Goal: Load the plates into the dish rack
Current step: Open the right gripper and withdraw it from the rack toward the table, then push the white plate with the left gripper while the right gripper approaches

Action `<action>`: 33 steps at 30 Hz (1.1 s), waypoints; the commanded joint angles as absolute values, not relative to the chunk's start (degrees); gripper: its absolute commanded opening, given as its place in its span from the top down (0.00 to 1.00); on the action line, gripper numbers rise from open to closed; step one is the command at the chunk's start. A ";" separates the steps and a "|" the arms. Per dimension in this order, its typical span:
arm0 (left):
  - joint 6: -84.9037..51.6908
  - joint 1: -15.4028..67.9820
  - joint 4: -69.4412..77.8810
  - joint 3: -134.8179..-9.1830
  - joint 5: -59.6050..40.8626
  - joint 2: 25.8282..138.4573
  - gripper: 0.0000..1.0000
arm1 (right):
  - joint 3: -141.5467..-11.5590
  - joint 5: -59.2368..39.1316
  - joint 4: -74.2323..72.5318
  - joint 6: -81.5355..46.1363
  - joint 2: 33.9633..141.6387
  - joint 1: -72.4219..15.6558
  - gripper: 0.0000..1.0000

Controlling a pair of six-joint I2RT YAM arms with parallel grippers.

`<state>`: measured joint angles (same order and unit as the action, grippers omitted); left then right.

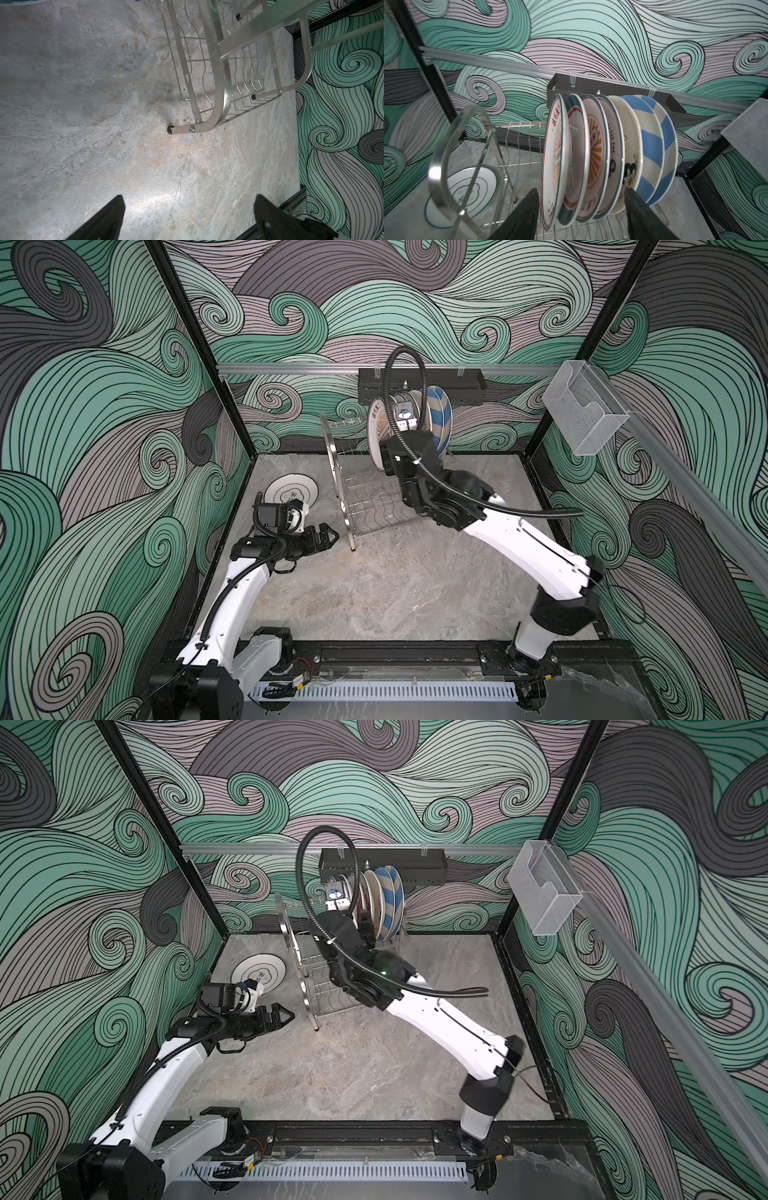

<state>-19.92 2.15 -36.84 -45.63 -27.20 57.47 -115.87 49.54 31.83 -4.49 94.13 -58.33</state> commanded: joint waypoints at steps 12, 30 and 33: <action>-22.11 1.67 -37.25 -55.87 -6.87 63.01 0.01 | -56.26 18.80 25.24 -12.22 43.45 -58.01 0.01; -27.79 1.49 -29.50 -73.25 10.80 94.02 0.02 | -22.82 11.60 21.65 -27.51 11.91 -58.00 0.00; -27.28 1.50 -32.05 -78.30 9.13 99.97 0.02 | -21.54 11.11 22.16 -27.69 10.56 -57.94 0.00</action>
<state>-26.72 1.89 -28.25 -74.59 7.92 96.79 -22.48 11.92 21.91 -26.02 11.44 -58.08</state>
